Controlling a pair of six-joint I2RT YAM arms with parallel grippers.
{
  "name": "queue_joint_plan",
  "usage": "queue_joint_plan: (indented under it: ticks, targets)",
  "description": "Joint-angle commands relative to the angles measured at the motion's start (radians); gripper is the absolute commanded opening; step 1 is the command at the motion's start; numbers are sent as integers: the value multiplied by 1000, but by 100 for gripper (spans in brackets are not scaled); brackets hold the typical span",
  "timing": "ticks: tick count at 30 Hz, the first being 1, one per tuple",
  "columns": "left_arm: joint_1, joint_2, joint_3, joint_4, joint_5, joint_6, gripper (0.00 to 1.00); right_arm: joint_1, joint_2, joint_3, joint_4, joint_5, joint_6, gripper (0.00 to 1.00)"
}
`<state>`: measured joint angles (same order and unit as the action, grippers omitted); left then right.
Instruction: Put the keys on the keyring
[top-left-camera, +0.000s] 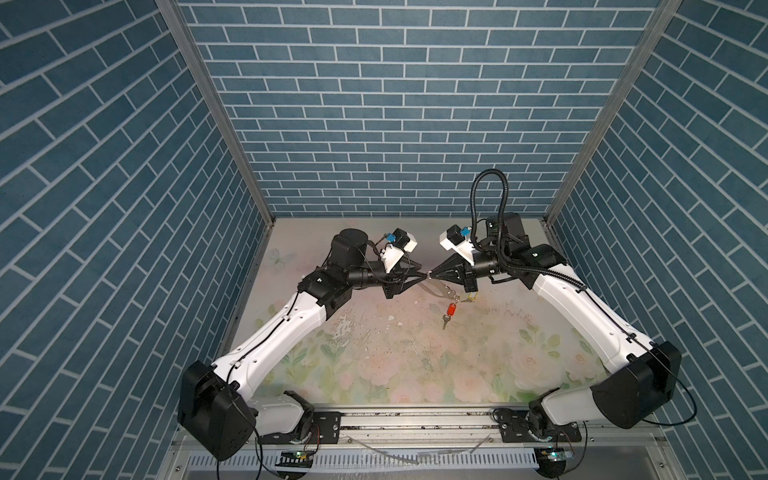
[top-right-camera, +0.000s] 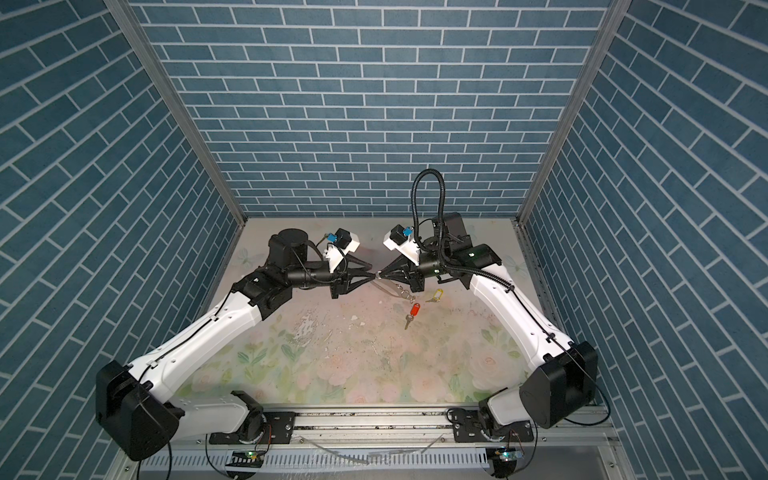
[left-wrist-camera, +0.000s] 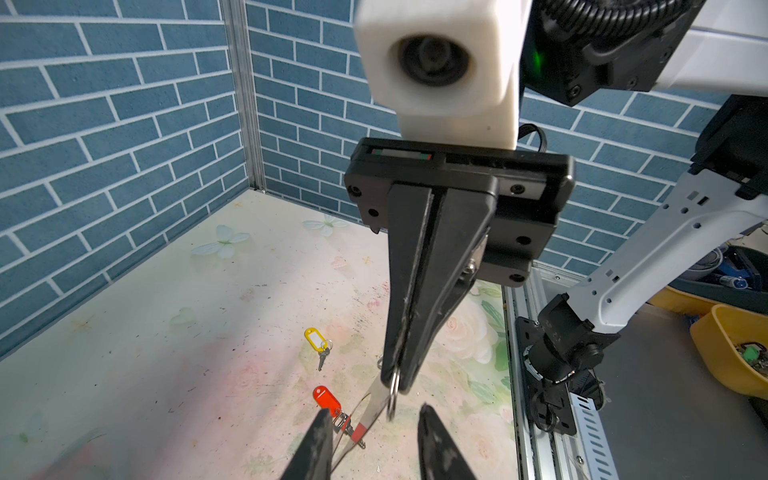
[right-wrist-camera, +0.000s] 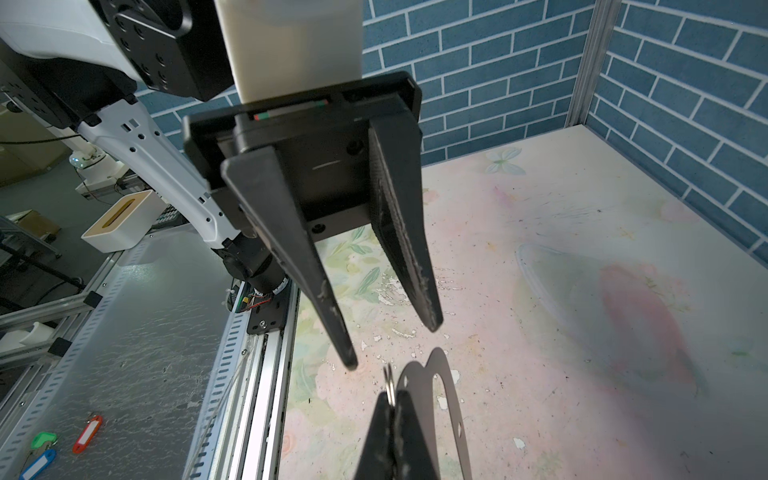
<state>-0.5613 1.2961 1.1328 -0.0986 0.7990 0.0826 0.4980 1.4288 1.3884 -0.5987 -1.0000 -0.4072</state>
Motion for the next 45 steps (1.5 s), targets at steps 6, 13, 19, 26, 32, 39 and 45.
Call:
queue_joint_plan:
  ticks: [6,13,19,26,32,39,45]
  targets:
    - [5,35,36,21,46,-16,36,-3,11,50,-7,-50,-4,0]
    - [1,55,48,37,58,-26,31,-2,13,52,-7,-59,-1,0]
    - [-1,61,48,49,58,-27,19,-3,13,53,-10,-63,-2,0]
    - [-9,68,41,68,65,-28,5,-3,13,52,-3,-74,8,0]
    - [-9,43,-7,134,61,-45,0,-4,-4,34,50,-29,61,0]
    - [-8,1,-60,192,33,-59,0,-53,-57,-25,153,13,153,29]
    - [-8,-22,-98,258,26,-89,0,-76,-138,-114,263,67,235,37]
